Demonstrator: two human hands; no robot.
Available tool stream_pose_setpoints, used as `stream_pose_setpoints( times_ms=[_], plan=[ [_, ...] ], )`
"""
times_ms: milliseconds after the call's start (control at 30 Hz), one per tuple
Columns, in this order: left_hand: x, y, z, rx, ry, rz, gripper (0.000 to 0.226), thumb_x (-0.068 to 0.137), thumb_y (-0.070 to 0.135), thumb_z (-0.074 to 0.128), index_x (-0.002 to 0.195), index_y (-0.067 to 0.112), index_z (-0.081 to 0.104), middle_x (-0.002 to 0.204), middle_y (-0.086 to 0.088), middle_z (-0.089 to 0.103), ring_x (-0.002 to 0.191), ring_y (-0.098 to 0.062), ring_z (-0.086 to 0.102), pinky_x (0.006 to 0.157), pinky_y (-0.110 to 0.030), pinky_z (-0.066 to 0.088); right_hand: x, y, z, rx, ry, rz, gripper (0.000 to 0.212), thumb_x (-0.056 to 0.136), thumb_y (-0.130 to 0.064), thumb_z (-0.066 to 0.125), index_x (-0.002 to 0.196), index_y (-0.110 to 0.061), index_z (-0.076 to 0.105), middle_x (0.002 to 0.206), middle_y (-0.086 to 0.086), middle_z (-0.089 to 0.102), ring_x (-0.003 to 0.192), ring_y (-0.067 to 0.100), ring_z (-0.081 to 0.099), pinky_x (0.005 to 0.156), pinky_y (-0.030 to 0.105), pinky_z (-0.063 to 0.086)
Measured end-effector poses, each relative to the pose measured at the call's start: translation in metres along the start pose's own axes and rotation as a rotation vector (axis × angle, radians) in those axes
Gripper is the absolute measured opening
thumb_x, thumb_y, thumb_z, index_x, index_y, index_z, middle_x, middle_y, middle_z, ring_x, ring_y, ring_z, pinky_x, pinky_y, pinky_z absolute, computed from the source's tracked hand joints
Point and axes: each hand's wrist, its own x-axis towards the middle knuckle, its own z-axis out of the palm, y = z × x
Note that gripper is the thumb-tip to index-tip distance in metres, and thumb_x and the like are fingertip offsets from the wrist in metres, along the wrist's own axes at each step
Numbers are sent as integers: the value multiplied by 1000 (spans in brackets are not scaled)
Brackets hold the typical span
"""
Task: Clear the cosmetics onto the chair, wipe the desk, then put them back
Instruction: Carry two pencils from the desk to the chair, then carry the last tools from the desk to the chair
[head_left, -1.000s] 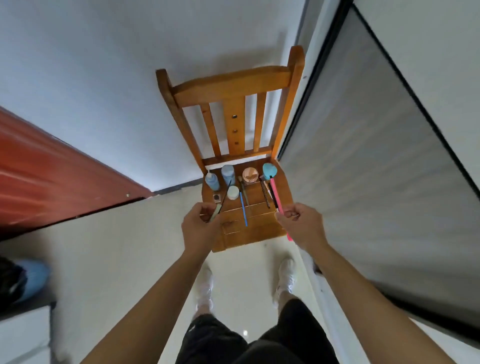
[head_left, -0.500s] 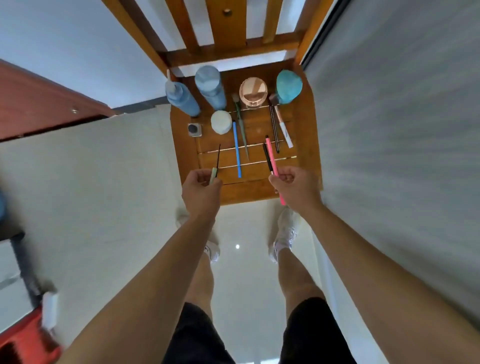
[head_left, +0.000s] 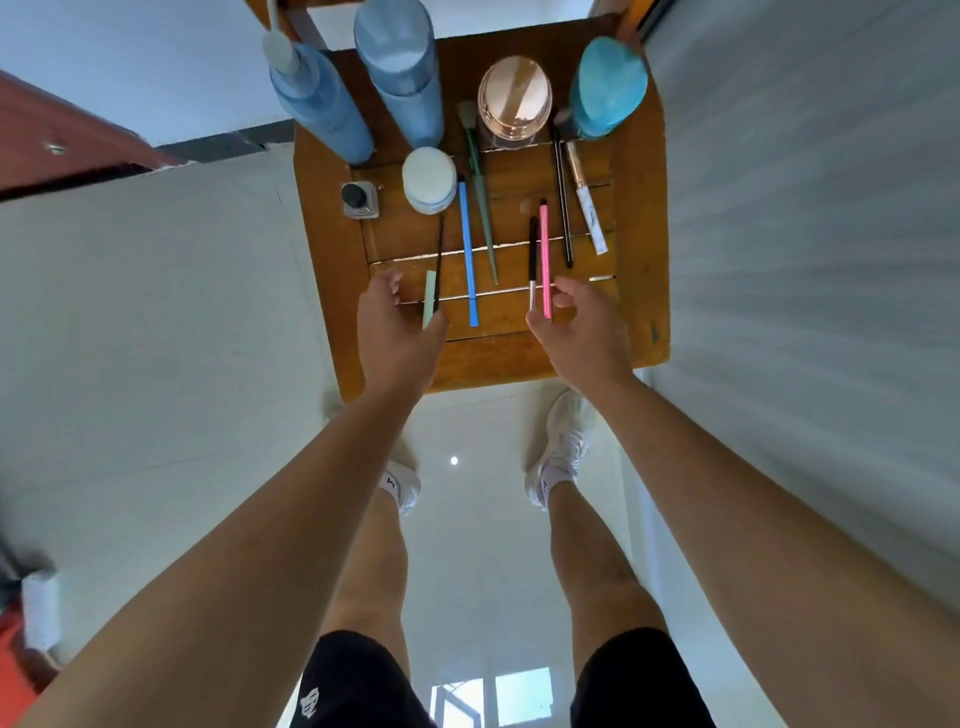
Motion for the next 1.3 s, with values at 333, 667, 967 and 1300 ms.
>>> stream_pose_setpoints(
  times_ms=[333,667,967,1300],
  plan=[
    [-63,59,-114,334,-30,324,80,94,71,32,157,27,12,165,1,19,150,-26,22,118,-58,25,-73,-76,-96,-96,91,-153,77,99,-55,50,160,-25,13,168,1,15,153,25,20,118,46,29],
    [-210,239,-336,286,724,690,62,103,46,34,154,10,31,162,-19,20,151,-35,17,120,-53,19,-188,-281,-250,14,501,-795,64,105,-56,30,160,-24,20,169,5,9,155,23,10,124,44,15],
    [-360,165,-526,263,1219,447,62,105,49,31,157,17,25,165,-14,12,153,-31,7,121,-56,13,-336,-451,-234,18,333,-1408,66,105,-54,35,161,-24,17,169,5,6,155,23,11,125,38,5],
    [-515,-100,-668,371,1426,94,64,102,54,29,156,20,27,165,-13,12,153,-30,5,121,-57,11,-585,-573,5,53,46,-1890,66,103,-50,43,159,-19,26,167,11,16,153,27,20,120,42,23]
  ],
)
